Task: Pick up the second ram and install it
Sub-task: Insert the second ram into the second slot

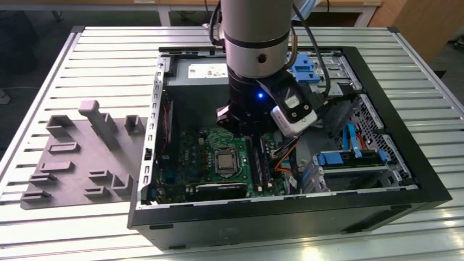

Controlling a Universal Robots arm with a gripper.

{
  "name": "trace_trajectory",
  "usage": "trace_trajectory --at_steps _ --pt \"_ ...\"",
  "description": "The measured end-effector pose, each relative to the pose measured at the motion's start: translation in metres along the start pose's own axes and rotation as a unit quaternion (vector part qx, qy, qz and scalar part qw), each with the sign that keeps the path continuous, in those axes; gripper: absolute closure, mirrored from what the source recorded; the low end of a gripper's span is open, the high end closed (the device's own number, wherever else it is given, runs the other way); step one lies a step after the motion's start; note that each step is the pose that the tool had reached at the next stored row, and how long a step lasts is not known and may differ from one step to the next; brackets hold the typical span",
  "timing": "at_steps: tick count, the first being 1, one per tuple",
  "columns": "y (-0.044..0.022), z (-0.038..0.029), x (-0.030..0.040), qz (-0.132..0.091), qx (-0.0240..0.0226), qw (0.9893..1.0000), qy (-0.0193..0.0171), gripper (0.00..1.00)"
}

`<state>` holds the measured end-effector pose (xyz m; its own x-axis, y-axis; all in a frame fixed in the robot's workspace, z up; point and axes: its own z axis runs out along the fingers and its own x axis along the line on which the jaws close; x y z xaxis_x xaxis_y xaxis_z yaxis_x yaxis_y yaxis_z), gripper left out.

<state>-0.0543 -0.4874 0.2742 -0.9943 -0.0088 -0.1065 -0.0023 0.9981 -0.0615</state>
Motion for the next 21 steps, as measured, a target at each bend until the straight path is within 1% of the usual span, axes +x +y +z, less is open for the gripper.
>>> trace_trajectory --at_steps 9,16,18,21 --pt "0.0003 0.0048 -0.0009 0.0 -0.0001 1.0 0.0028 0.89" --pt "0.0006 0.0086 -0.0034 0.0 -0.0003 1.0 0.0051 0.89" --pt "0.0006 0.0092 -0.0036 0.0 -0.0009 1.0 0.0053 0.89" --pt "0.0007 0.0097 -0.0038 0.0 -0.0031 1.0 0.0053 0.89"
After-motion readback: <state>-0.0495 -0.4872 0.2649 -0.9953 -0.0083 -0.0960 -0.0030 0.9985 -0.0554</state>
